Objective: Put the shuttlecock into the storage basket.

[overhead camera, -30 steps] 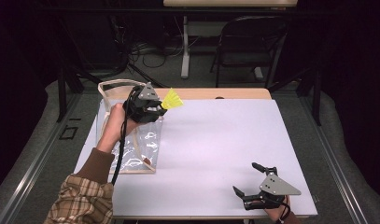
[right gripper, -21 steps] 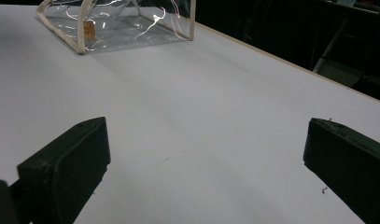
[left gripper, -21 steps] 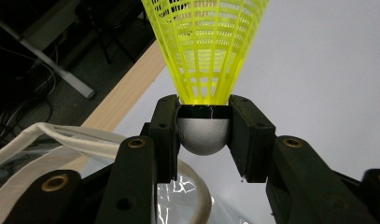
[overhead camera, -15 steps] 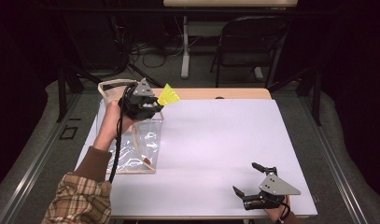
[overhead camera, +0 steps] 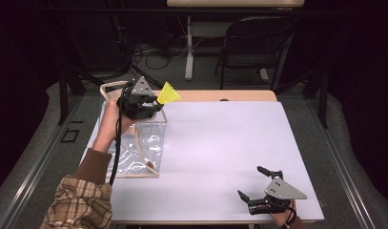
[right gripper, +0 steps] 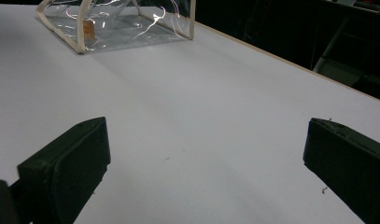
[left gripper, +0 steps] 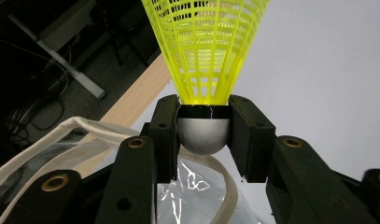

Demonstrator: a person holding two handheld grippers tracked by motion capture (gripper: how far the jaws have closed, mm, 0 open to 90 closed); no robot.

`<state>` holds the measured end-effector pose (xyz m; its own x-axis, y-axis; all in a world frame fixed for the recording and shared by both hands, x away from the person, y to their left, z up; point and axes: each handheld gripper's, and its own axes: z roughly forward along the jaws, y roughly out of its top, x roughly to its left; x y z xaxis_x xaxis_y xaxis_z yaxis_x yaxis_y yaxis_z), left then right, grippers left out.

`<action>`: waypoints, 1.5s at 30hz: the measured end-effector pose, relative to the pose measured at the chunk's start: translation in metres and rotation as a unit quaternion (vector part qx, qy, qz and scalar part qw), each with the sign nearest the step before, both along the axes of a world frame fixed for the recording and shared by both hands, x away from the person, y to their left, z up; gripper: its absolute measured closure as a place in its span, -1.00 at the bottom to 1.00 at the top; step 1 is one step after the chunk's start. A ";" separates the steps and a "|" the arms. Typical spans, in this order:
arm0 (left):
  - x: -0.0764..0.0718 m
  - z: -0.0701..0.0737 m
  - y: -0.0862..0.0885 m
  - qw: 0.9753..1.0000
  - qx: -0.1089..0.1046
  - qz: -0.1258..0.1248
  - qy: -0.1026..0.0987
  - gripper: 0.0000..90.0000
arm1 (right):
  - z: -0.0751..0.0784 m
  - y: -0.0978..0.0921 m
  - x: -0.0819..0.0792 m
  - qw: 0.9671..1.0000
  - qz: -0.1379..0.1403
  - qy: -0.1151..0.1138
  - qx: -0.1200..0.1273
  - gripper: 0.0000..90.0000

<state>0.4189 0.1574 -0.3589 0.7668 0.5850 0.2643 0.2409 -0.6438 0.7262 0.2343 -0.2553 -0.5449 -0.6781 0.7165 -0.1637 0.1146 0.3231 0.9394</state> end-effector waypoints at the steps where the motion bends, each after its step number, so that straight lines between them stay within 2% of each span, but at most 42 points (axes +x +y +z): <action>1: 0.000 0.000 0.001 1.000 0.001 0.001 0.001 0.44 | 0.000 0.000 0.000 1.000 0.000 0.001 0.000 -1.00; 21: 0.002 0.005 0.022 0.999 -0.022 0.030 -0.012 0.44 | 0.000 0.000 0.000 1.000 -0.001 0.001 0.000 -1.00; 45: 0.005 0.006 0.045 0.997 -0.036 0.064 -0.021 0.44 | 0.000 0.000 0.000 1.000 -0.002 0.001 -0.002 -1.00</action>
<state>0.4242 0.2019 -0.3528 0.6736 0.6962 0.2481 0.2873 -0.5560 0.7800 0.2342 -0.2556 -0.5448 -0.6761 0.7180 -0.1654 0.1178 0.3270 0.9377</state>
